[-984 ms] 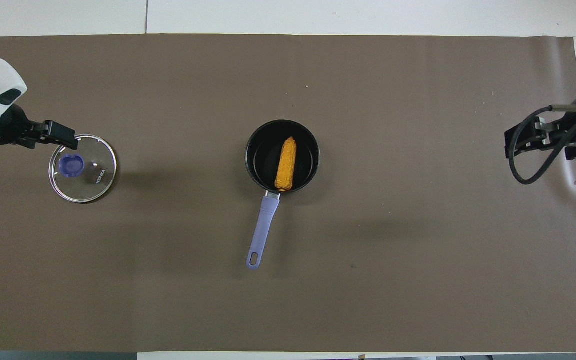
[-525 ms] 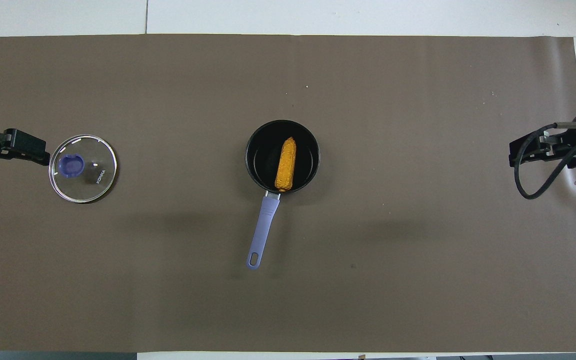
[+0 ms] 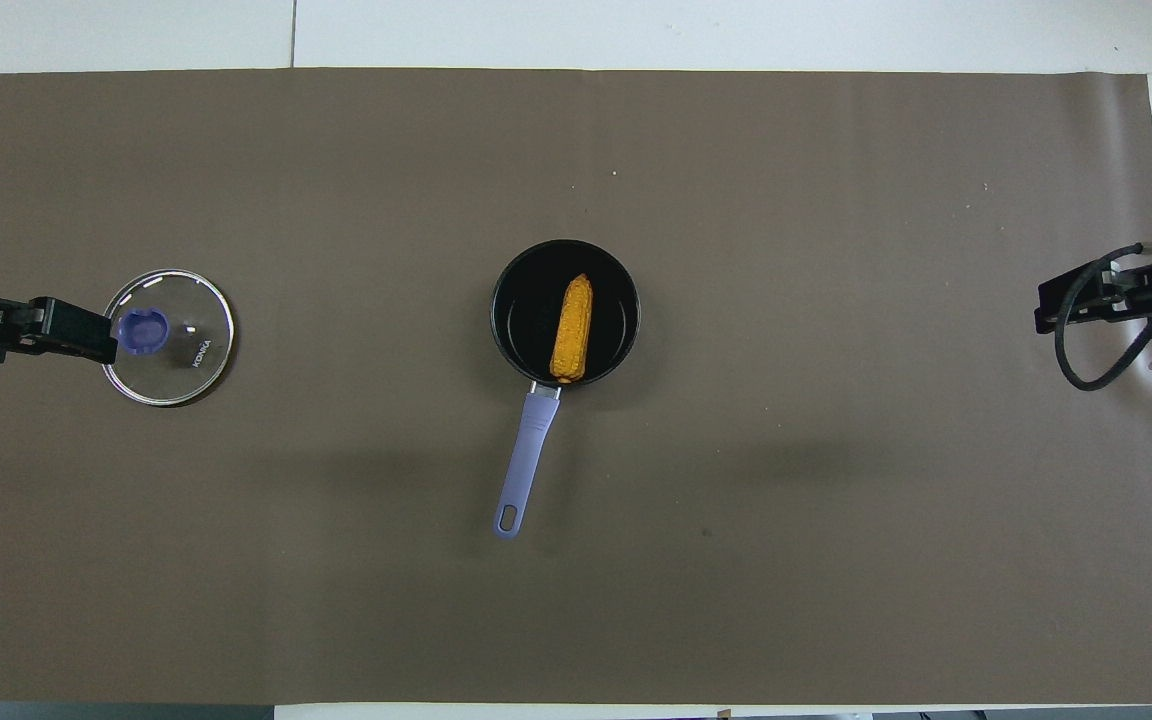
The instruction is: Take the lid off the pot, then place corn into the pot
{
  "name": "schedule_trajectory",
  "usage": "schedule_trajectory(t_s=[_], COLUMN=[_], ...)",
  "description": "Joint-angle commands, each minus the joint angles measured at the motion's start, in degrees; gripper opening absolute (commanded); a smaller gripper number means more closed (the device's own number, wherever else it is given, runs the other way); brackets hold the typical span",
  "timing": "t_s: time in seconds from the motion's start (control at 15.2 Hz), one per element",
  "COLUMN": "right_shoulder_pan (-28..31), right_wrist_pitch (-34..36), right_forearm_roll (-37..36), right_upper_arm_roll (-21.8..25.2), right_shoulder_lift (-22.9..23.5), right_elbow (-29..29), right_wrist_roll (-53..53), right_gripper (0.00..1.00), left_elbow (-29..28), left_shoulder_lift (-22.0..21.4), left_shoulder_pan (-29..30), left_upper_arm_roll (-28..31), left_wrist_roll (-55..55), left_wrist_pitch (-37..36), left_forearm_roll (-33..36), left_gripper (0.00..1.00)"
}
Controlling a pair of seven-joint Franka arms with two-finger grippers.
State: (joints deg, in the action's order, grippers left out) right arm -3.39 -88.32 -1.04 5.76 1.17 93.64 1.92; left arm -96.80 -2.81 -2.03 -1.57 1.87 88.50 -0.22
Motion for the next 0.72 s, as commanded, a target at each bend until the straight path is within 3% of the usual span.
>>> schedule_trajectory(t_s=[0.0, 0.66], right_shoulder_pan=[1.63, 3.3], right_wrist_pitch=[0.51, 0.78], right_forearm_roll=[1.21, 1.48], right_upper_arm_roll=[-0.74, -0.57], right_shoulder_lift=[0.14, 0.32], right_elbow=[-0.3, -0.39], right_wrist_roll=[-2.01, -3.41], right_gripper=[1.0, 1.0], left_elbow=[3.46, 2.23], left_shoulder_lift=[1.06, 0.88], left_shoulder_pan=[-1.39, -1.48], left_upper_arm_roll=[0.86, 0.51], left_wrist_roll=[-0.55, -0.46], left_wrist_pitch=[-3.25, -1.4], left_forearm_roll=[0.75, 0.57], left_gripper=[1.0, 1.0])
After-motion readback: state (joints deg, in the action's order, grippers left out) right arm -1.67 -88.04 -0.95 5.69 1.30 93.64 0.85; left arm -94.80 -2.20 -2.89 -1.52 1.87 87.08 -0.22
